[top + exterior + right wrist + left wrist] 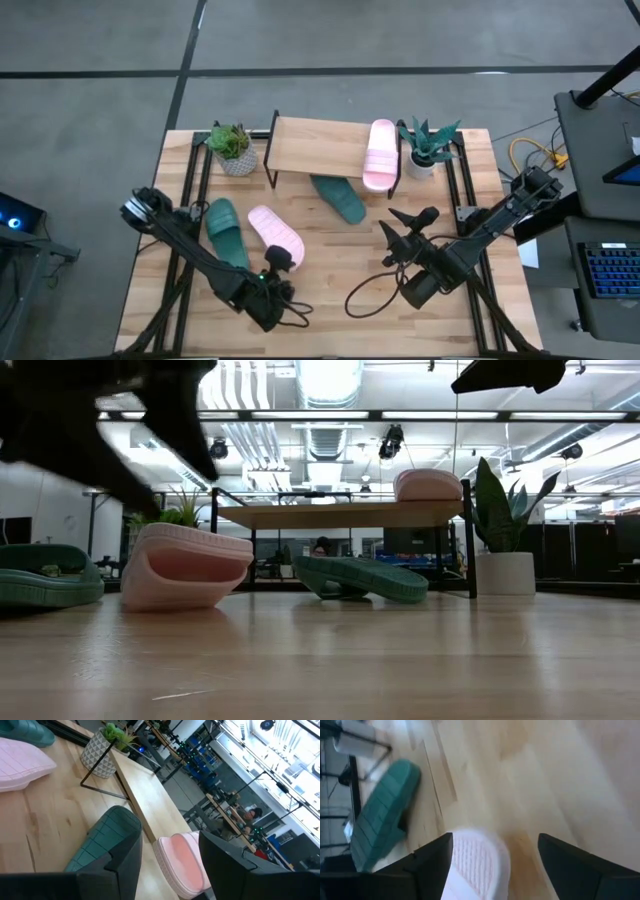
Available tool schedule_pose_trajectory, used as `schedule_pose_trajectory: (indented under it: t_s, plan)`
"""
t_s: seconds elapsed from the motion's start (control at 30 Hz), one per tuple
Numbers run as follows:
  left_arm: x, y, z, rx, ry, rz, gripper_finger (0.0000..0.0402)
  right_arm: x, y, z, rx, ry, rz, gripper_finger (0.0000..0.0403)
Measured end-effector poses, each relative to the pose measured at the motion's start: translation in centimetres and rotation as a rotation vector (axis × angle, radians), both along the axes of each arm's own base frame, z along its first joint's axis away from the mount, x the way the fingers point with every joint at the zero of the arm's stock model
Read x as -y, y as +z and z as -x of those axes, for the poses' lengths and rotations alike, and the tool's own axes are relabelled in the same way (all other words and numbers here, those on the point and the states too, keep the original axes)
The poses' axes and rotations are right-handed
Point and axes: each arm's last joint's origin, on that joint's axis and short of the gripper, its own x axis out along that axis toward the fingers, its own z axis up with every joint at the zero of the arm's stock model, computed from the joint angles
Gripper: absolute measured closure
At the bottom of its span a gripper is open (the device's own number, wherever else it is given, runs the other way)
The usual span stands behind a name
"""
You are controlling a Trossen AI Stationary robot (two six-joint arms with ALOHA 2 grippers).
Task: Pick and place slides into the shelf
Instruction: Put the pink slides on the shelf
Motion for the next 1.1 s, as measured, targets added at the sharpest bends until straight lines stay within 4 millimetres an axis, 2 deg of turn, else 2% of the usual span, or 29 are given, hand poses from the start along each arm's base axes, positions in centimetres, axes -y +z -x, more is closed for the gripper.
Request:
schedule_pose_trajectory:
  t_s: [0.17,0.33,0.57,0.83,0.97,1.1]
  plan:
    - [-0.5,-1.5,0.6,-0.078,0.016,-0.064,0.0130,0.0,0.0,0.0,-0.002,0.000,0.002,0.0216]
    - [-0.8,-2.4,0.1,-0.056,0.046,-0.143,0.0142,0.1,0.0,0.1,-0.008,0.000,0.008,0.0216]
    - [-1.2,-4.2,-0.4,-0.109,0.065,-0.207,0.0149,0.1,0.0,0.1,-0.010,0.000,0.009,0.0216]
    - [-1.5,-4.4,-0.6,-0.081,0.088,-0.252,0.0153,0.1,0.0,0.1,-0.011,0.000,0.009,0.0216]
    - [-1.7,-4.4,-0.8,-0.071,0.113,-0.238,0.0185,0.1,0.0,0.1,-0.011,0.000,0.009,0.0216]
    - [-2.0,-4.4,-0.9,-0.064,0.136,-0.229,0.0245,0.1,0.0,0.1,-0.011,0.000,0.008,0.0216]
